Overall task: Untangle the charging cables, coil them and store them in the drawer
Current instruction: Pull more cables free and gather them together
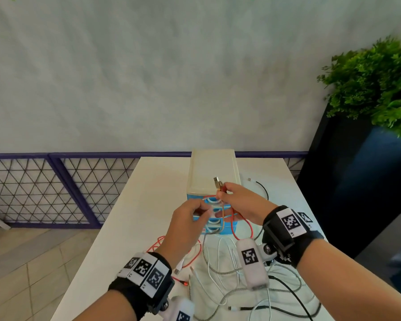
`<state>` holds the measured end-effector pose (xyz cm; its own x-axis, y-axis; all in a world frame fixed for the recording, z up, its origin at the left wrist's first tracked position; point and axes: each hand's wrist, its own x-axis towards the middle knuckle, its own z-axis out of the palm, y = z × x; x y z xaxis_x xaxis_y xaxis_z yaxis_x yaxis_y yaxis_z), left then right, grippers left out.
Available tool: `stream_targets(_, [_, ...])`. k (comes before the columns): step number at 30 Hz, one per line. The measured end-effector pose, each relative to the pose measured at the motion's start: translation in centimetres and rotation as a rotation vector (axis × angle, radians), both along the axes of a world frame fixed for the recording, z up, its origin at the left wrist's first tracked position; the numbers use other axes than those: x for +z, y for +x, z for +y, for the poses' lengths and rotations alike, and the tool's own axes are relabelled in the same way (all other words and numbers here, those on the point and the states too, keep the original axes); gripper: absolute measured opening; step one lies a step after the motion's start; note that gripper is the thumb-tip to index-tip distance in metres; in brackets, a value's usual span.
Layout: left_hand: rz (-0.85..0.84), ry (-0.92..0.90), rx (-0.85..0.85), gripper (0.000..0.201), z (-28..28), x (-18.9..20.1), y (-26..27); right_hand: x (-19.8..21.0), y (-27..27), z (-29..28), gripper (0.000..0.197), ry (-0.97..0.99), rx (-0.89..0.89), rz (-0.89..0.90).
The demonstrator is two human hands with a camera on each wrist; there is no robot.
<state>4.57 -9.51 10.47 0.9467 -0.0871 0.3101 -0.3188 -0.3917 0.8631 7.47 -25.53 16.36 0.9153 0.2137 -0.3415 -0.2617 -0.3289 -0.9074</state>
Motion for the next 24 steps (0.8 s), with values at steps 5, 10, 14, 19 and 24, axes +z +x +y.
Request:
stream_targets(5, [0.168, 0.147, -0.111, 0.034, 0.8, -0.9, 0.0, 0.1, 0.5, 0.1, 0.013, 0.174, -0.075, -0.117])
stream_targets(10, [0.240, 0.241, -0.181, 0.024, 1.2, -0.1, 0.2, -0.1, 0.3, 1.5, 0.012, 0.333, -0.068, -0.131])
stream_targets(14, [0.298, 0.380, -0.274, 0.009, 1.8, 0.0, 0.1, 0.1, 0.6, 1.9, 0.016, 0.307, -0.061, -0.153])
stream_targets(19, [0.350, 0.432, -0.305, 0.013, 2.5, -0.1, 0.3, 0.0, 0.5, 2.4, 0.017, 0.300, -0.047, -0.152])
stream_targets(24, [0.415, 0.221, -0.170, 0.048, 2.8, 1.2, 1.1, -0.2, 0.2, 2.7, 0.014, 0.280, -0.061, -0.227])
